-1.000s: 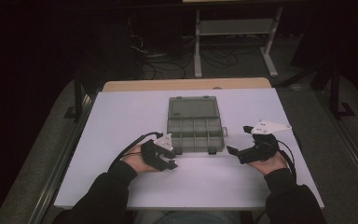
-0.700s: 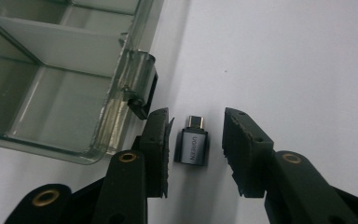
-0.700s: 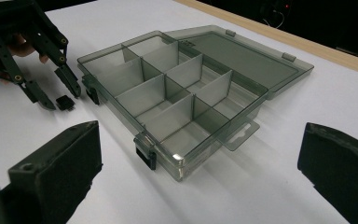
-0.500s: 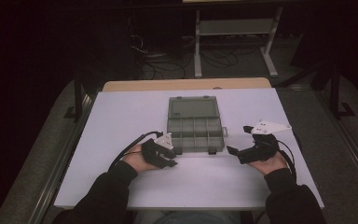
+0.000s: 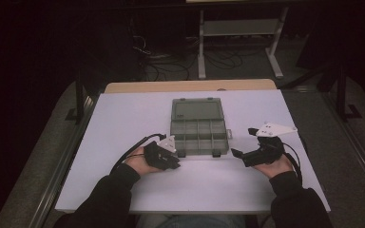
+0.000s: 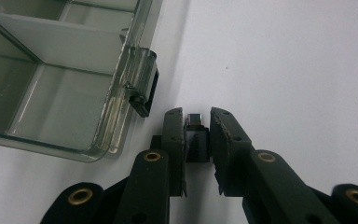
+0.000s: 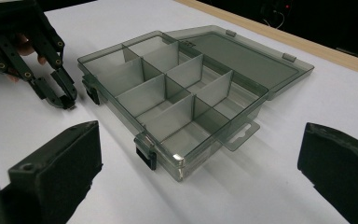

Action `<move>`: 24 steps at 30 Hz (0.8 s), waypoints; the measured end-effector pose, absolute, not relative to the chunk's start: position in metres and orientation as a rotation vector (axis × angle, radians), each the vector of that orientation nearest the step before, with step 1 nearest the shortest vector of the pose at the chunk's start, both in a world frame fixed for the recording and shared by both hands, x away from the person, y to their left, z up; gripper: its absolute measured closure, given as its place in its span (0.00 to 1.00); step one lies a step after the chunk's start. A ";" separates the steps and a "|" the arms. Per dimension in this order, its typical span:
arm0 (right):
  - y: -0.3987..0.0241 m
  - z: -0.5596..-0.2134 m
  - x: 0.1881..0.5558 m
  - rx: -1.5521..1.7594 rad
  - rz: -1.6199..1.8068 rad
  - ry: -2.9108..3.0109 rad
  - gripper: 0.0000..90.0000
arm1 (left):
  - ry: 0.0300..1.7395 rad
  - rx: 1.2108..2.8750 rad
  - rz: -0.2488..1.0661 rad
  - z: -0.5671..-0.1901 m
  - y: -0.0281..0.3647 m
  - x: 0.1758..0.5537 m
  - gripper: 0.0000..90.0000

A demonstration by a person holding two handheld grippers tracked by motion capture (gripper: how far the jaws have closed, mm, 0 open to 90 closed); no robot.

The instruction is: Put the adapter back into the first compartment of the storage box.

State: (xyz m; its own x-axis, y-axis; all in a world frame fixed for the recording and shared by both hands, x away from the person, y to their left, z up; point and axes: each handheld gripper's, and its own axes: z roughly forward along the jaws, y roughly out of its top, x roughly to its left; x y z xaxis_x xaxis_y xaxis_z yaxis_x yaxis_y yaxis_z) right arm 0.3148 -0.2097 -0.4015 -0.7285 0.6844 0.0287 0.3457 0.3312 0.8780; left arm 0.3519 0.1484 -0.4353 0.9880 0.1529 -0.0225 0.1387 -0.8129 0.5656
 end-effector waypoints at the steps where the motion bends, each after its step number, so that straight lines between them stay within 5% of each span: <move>1: -0.210 -0.401 0.315 0.915 1.357 2.255 0.00 | 0.204 2.533 0.031 -0.435 0.148 0.352 0.85; 24: -0.210 -0.401 0.314 0.919 1.365 2.253 0.00 | 0.128 2.538 0.003 -0.414 0.144 0.344 0.85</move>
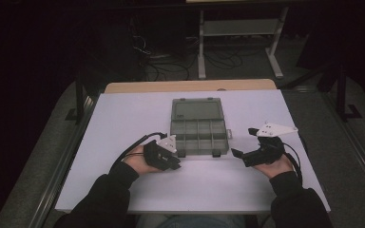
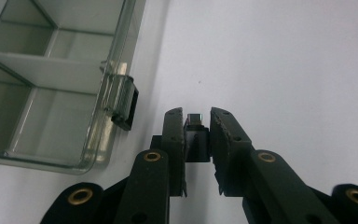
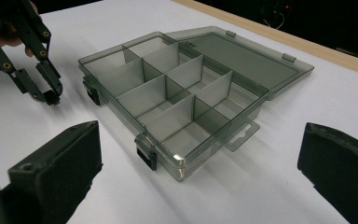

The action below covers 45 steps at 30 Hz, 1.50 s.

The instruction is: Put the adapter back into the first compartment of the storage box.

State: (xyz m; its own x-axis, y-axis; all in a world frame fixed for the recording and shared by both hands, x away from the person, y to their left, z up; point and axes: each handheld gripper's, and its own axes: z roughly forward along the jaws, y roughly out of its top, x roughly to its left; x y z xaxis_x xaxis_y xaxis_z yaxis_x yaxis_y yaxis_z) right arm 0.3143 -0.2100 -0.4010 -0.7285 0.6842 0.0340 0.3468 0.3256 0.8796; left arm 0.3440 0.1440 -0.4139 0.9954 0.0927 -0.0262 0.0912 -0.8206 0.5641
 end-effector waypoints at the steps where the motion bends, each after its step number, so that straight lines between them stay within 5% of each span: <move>1: -0.210 -0.401 0.314 0.919 1.366 2.252 0.00 | 0.123 2.540 0.002 -0.411 0.143 0.343 0.85; 45: -0.210 -0.400 0.313 0.918 1.373 2.254 0.00 | 0.067 2.517 0.044 -0.330 0.143 0.362 0.85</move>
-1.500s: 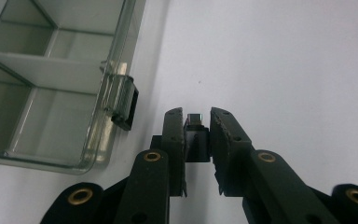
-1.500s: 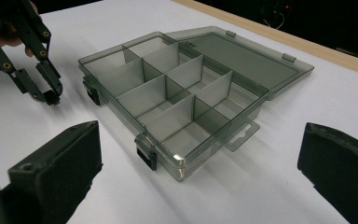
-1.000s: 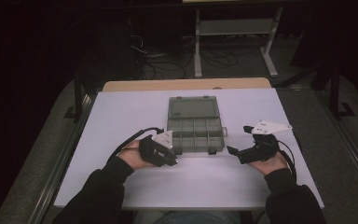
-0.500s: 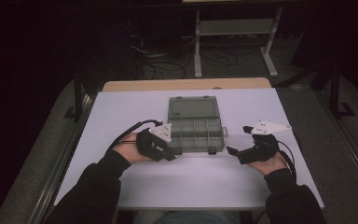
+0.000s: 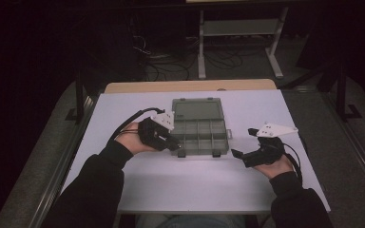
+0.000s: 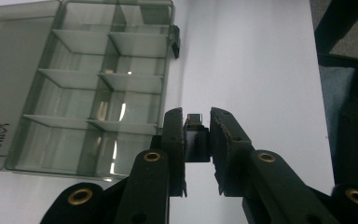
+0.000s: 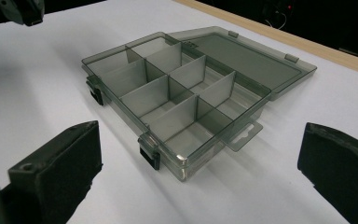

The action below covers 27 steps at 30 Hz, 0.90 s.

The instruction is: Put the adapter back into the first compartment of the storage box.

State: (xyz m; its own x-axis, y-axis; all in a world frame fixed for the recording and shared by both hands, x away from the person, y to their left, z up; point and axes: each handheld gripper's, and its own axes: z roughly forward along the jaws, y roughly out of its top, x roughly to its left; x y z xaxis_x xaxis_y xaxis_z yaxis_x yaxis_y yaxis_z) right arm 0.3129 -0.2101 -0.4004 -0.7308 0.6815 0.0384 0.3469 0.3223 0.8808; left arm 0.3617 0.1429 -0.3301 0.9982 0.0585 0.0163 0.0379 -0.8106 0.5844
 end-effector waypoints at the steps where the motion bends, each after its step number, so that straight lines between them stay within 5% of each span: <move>1: -0.210 -0.400 0.313 0.921 1.376 2.250 0.00 | 0.068 2.519 0.049 -0.328 0.143 0.364 0.85; 27: -0.211 -0.400 0.313 0.921 1.380 2.246 0.00 | 0.158 2.518 0.079 -0.320 0.146 0.402 0.85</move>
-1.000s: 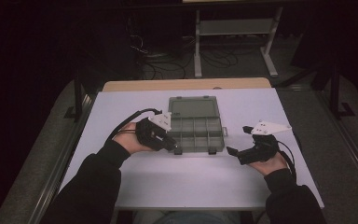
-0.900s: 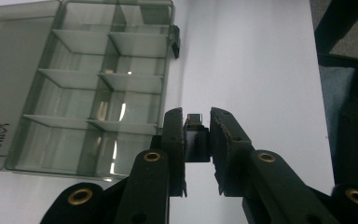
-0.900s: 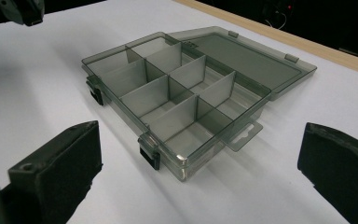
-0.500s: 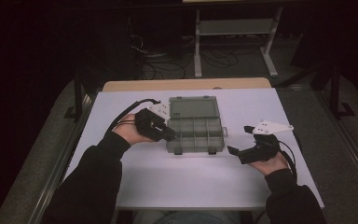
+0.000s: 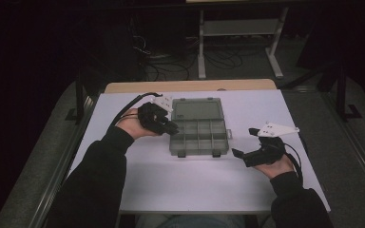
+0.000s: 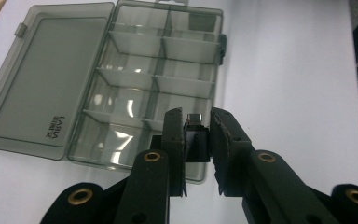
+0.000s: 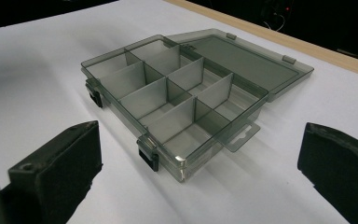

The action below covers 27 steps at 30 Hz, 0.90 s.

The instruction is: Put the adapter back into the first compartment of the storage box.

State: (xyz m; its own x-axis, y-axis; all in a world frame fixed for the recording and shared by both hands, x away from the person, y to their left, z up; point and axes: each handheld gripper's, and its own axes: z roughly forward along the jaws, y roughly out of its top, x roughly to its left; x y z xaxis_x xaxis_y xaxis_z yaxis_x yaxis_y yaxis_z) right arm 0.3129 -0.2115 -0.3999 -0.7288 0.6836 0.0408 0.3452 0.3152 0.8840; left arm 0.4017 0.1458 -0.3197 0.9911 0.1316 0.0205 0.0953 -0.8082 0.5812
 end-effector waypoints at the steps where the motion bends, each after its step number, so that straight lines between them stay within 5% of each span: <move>1: -0.211 -0.400 0.313 0.920 1.380 2.246 0.00 | 0.160 2.520 0.079 -0.321 0.146 0.403 0.85; 27: -0.211 -0.401 0.314 0.911 1.376 2.255 0.00 | 0.315 2.394 0.141 -0.337 0.151 0.444 0.85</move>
State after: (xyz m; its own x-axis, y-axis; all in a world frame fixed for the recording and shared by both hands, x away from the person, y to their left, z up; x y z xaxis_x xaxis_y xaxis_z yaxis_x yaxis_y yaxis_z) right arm 0.3138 -0.2110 -0.4008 -0.7341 0.6780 0.0373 0.3433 0.3232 0.8818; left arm 0.4440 0.1510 -0.3372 0.9644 0.2642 0.0152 0.1869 -0.7204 0.6679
